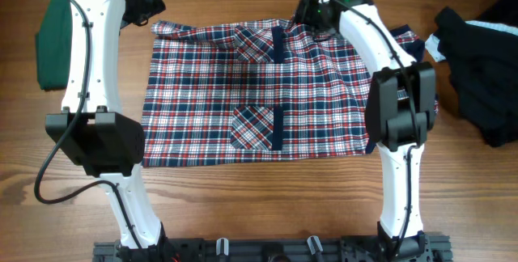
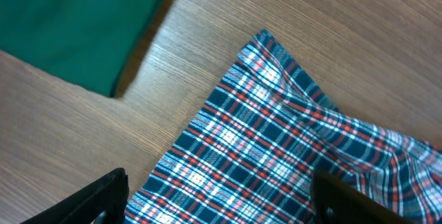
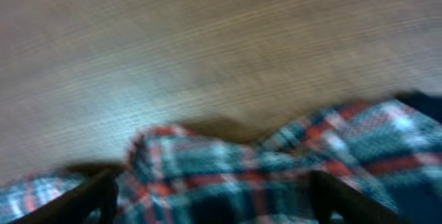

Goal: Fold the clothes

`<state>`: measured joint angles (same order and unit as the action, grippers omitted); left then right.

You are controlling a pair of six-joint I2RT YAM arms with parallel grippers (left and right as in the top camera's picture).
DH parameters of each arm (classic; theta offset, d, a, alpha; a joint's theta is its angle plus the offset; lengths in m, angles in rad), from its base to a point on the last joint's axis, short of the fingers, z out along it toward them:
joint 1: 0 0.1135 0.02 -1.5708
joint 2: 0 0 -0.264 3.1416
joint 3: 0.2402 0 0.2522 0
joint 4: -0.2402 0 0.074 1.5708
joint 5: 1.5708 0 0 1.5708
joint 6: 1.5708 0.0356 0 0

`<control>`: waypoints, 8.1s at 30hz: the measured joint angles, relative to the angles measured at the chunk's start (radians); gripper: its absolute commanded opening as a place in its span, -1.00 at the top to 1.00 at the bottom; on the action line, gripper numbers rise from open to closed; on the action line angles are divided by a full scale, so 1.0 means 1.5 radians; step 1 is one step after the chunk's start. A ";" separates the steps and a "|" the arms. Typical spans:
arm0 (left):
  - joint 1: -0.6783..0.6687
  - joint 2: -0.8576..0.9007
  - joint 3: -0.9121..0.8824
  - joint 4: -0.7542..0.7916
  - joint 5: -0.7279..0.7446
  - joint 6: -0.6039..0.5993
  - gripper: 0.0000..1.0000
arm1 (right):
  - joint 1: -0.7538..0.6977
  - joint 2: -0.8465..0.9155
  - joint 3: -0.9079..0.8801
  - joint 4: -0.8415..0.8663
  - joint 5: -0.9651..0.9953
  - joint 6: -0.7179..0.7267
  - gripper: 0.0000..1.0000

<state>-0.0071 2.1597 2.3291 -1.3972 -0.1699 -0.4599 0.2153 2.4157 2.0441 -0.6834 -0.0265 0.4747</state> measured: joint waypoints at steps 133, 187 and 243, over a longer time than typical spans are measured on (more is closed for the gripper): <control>-0.001 0.306 0.005 0.363 0.065 0.128 -0.59 | -0.143 0.039 -0.017 0.036 -0.029 -0.115 0.82; 0.022 0.029 -0.003 -0.155 0.173 0.154 -1.00 | -0.149 -0.387 0.053 -0.558 -0.057 -0.145 -0.99; 0.005 -0.196 -0.006 0.094 0.086 0.083 -1.00 | -0.151 -0.455 0.092 -0.464 -0.003 -0.169 -0.99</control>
<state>0.0010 1.8660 2.3203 -1.2556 -0.0402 -0.3359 -0.0105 1.7336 2.1815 -1.3792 -0.0307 0.2207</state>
